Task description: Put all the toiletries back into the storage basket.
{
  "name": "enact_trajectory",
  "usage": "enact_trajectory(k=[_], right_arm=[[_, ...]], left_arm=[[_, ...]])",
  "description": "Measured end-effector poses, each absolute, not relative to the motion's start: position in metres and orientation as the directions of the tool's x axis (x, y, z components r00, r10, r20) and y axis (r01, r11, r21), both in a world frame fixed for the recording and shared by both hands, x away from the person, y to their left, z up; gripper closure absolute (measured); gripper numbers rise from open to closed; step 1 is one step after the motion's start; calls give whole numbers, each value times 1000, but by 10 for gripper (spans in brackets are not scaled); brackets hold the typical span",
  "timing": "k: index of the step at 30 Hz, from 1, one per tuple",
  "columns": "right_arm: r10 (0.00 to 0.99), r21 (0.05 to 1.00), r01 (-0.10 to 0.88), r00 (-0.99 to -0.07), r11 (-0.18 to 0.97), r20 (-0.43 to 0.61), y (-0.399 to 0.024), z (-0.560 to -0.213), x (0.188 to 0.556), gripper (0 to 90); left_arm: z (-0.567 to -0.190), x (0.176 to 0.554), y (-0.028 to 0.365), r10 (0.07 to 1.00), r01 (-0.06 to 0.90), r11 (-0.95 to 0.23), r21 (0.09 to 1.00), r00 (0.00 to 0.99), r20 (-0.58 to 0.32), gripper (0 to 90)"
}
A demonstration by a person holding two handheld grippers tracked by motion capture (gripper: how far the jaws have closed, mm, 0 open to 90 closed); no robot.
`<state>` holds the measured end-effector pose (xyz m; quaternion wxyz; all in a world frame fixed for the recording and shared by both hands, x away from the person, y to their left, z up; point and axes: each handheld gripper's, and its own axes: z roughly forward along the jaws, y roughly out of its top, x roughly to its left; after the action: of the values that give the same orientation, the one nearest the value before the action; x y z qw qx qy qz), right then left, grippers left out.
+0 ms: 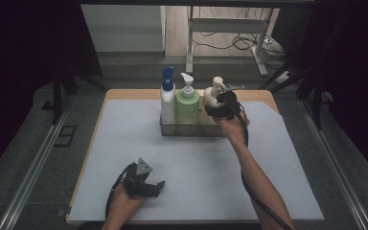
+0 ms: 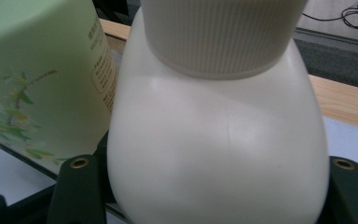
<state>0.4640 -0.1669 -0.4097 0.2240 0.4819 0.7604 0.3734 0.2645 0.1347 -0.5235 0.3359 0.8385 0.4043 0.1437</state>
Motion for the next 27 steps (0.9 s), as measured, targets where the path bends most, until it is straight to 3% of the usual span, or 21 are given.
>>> enact_trajectory(k=[15,27], right_arm=[[880,795,534,-475,288,0,-173,-411,462,288],[856,790,536,-517,296,30,-184,-409,445,293]], left_arm=[[-524,265,135,774,581,-448,679,632,-30,105],[-524,264,135,775,581,-447,680,632,-31,105]])
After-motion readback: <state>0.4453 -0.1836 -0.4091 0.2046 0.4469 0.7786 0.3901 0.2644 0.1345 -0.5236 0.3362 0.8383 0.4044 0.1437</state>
